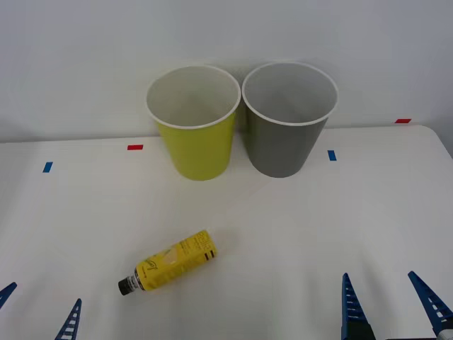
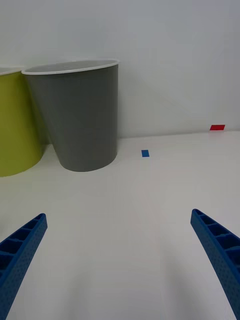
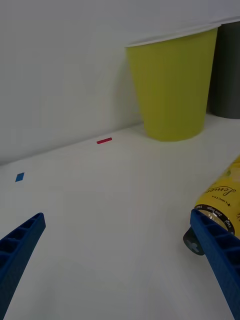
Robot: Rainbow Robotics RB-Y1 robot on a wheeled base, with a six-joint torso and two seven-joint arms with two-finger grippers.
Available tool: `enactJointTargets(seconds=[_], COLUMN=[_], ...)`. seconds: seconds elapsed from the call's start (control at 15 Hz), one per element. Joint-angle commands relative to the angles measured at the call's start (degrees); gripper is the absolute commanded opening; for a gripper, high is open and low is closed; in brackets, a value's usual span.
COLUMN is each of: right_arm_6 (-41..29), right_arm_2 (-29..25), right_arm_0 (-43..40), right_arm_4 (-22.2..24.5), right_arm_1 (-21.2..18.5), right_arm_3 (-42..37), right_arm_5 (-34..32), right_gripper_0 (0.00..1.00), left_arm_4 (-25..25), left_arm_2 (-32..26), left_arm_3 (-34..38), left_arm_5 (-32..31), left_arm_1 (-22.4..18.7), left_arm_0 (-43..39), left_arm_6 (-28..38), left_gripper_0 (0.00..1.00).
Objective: Put cans in the gray bin and PET bottles in the light green bin.
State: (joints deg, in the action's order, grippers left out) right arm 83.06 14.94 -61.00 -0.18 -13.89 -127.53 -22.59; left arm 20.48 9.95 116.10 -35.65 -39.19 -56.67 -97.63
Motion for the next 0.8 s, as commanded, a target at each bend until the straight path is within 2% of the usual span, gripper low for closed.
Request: enactJointTargets(seconds=[0.07, 0.2, 0.4, 0.8], right_arm_6=[0.00, 0.00, 0.00, 0.00], right_arm_2=[0.00, 0.00, 0.00, 0.00], right_arm_0=[0.00, 0.00, 0.00, 0.00], right_arm_4=[0.00, 0.00, 0.00, 0.00], right_arm_1=[0.00, 0.00, 0.00, 0.00], right_arm_3=[0.00, 0.00, 0.00, 0.00], right_arm_5=[0.00, 0.00, 0.00, 0.00], right_gripper_0=[1.00, 1.00, 1.00, 1.00], left_arm_4=[-0.08, 0.71, 1.23, 3.61], left_arm_2=[0.15, 0.24, 0.42, 0.59], left_arm_3=[0.00, 0.09, 0.17, 6.94], left_arm_5=[0.49, 1.02, 1.99, 18.16], left_arm_1=[-4.58, -9.23, -13.10, -20.13], left_arm_0=[1.65, 2.36, 4.20, 10.44], left_arm_6=[-0.19, -0.10, -0.28, -0.01], left_gripper_0=[1.00, 1.00, 1.00, 1.00])
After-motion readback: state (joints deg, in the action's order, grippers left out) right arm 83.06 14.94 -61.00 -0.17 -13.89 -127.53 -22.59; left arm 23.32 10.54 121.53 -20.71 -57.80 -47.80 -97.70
